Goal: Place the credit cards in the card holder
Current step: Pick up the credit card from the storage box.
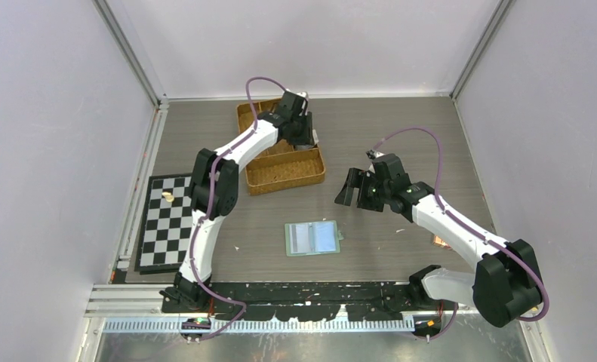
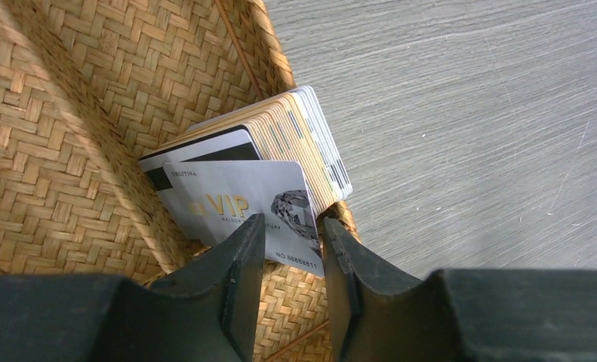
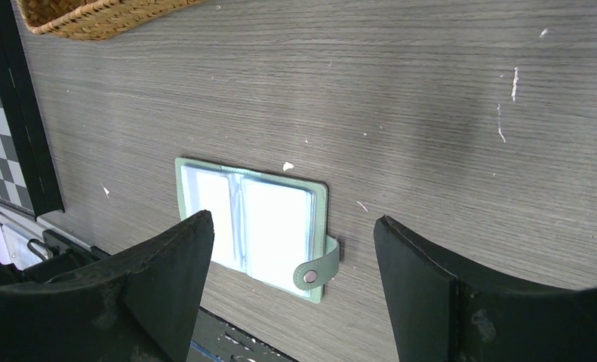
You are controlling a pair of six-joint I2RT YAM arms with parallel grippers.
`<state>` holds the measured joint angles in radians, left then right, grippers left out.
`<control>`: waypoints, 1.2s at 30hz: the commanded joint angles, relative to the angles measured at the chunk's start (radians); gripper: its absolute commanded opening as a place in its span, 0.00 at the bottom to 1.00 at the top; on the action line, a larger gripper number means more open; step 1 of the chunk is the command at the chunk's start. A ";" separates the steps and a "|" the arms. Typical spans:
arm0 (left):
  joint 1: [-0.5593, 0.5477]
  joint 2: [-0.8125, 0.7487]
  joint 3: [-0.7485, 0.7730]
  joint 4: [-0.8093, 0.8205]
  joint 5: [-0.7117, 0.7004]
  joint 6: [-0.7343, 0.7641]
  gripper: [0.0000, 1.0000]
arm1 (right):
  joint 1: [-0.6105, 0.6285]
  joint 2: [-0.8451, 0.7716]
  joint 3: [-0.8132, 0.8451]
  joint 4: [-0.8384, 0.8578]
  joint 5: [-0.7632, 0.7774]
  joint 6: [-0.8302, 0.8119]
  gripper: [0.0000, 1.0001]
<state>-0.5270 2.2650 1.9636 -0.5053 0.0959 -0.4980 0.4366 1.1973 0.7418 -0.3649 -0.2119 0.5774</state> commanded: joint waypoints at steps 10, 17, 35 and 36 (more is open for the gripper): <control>-0.004 -0.142 -0.056 0.044 0.038 -0.007 0.25 | -0.004 -0.036 -0.004 0.021 -0.018 0.021 0.82; -0.005 -0.196 -0.077 -0.011 -0.068 0.017 0.14 | -0.003 -0.057 -0.010 0.021 -0.017 0.032 0.81; -0.005 -0.449 -0.231 -0.071 -0.259 0.174 0.00 | -0.003 -0.129 0.012 -0.020 0.014 0.011 0.80; -0.005 -0.479 -0.259 -0.055 -0.231 0.180 0.00 | -0.004 -0.142 0.023 -0.027 0.014 -0.003 0.80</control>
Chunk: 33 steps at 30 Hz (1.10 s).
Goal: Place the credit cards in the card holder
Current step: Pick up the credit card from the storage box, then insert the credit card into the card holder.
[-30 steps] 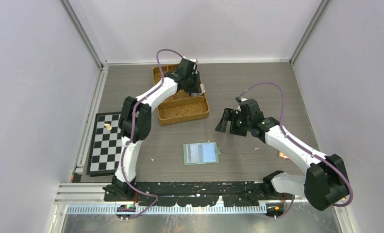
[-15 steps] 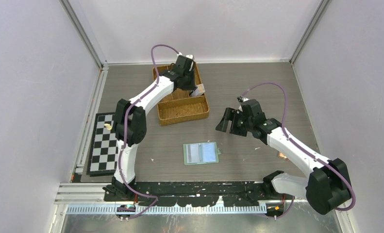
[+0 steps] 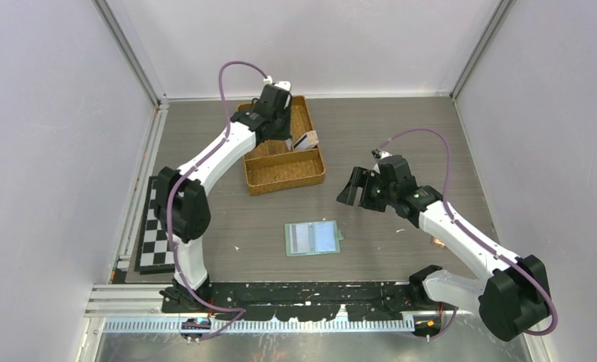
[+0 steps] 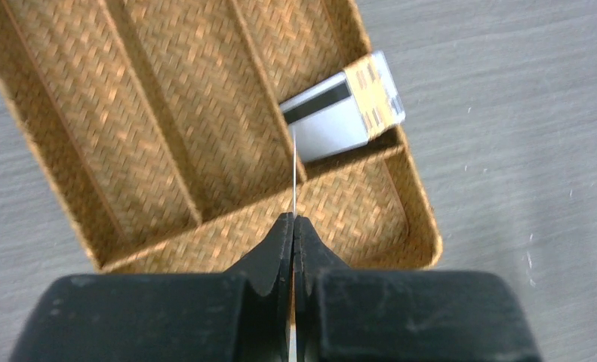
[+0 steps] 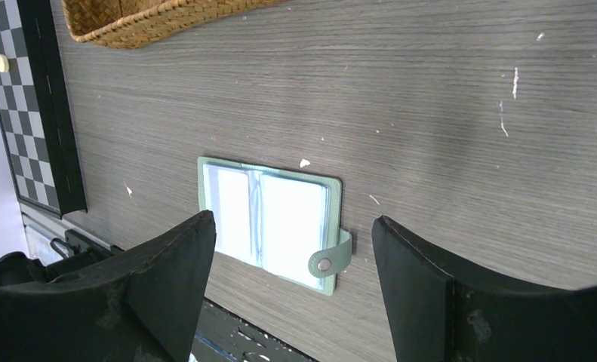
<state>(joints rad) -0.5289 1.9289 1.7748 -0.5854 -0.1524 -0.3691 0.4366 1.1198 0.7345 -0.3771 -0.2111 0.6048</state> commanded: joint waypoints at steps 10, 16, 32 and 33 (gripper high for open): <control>0.003 -0.391 -0.343 0.012 0.610 0.186 0.00 | -0.002 -0.113 0.136 -0.012 -0.303 -0.161 0.82; 0.004 -0.452 -0.440 -0.042 0.995 0.225 0.00 | 0.016 -0.091 0.153 0.064 -0.521 -0.114 0.82; 0.002 -0.524 -0.570 0.004 1.251 0.208 0.00 | 0.134 0.000 0.146 0.078 -0.527 -0.087 0.64; 0.002 -0.525 -0.574 0.005 1.258 0.207 0.00 | 0.137 0.003 0.145 0.090 -0.524 -0.077 0.61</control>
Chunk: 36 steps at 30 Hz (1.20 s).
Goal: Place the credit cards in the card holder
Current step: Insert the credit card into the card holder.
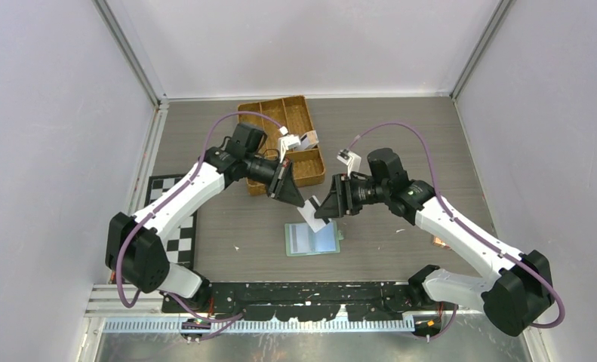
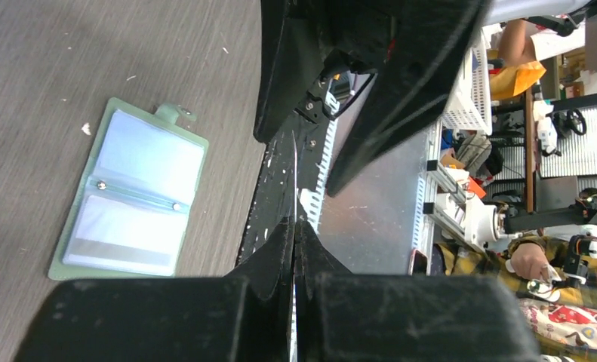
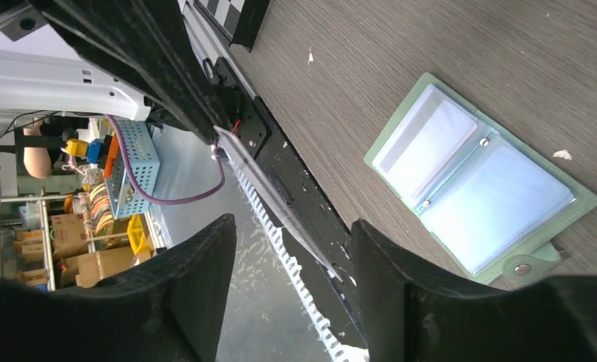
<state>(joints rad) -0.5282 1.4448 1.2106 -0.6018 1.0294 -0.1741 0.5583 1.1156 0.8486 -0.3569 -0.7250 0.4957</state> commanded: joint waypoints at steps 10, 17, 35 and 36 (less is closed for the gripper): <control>-0.001 -0.107 -0.100 0.095 -0.306 -0.120 0.58 | 0.021 -0.011 -0.027 0.080 0.159 0.137 0.01; -0.012 -0.210 -0.363 0.255 -0.581 -0.376 0.66 | 0.024 -0.041 -0.250 0.223 0.218 0.273 0.00; -0.130 -0.069 -0.528 0.358 -0.738 -0.521 0.58 | 0.060 0.140 -0.404 0.513 0.193 0.291 0.00; -0.131 -0.059 -0.528 0.362 -0.736 -0.521 0.57 | 0.061 0.148 -0.408 0.522 0.192 0.293 0.00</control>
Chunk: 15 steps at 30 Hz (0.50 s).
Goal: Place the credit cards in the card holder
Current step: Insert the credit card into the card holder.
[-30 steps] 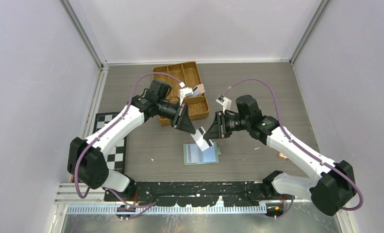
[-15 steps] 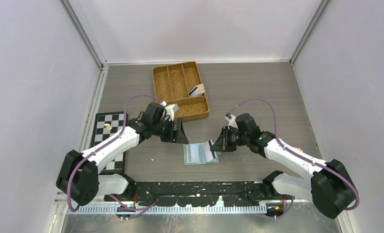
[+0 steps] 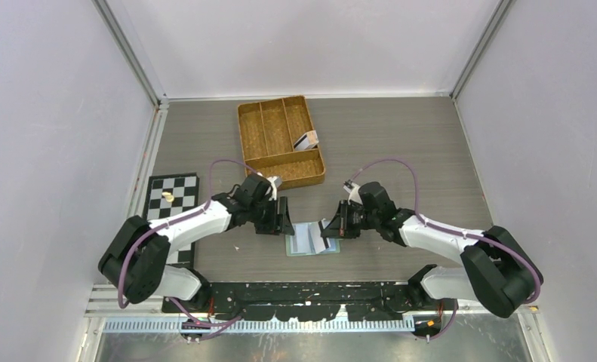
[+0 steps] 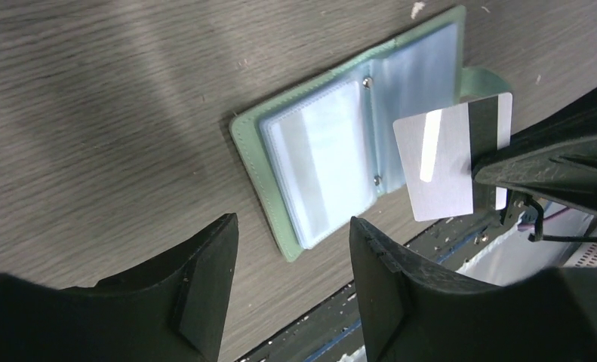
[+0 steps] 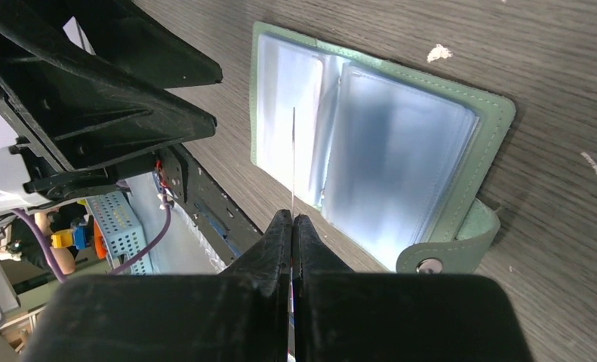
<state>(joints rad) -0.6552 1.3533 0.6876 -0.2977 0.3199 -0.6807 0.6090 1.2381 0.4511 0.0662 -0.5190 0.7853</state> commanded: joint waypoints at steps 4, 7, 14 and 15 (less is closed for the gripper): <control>-0.009 0.064 -0.002 0.070 -0.019 -0.012 0.57 | 0.014 0.056 -0.025 0.131 -0.020 0.009 0.01; -0.012 0.077 0.000 0.073 -0.019 -0.010 0.57 | 0.017 0.077 -0.028 0.154 -0.026 0.014 0.00; -0.012 0.103 0.000 0.069 -0.024 -0.005 0.56 | 0.019 0.115 -0.028 0.181 -0.037 0.019 0.01; -0.012 0.105 0.000 0.071 -0.024 -0.005 0.55 | 0.020 0.119 -0.029 0.183 -0.036 0.020 0.01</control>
<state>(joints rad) -0.6640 1.4471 0.6865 -0.2661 0.3065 -0.6811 0.6209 1.3437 0.4259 0.1802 -0.5377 0.7971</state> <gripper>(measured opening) 0.561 0.023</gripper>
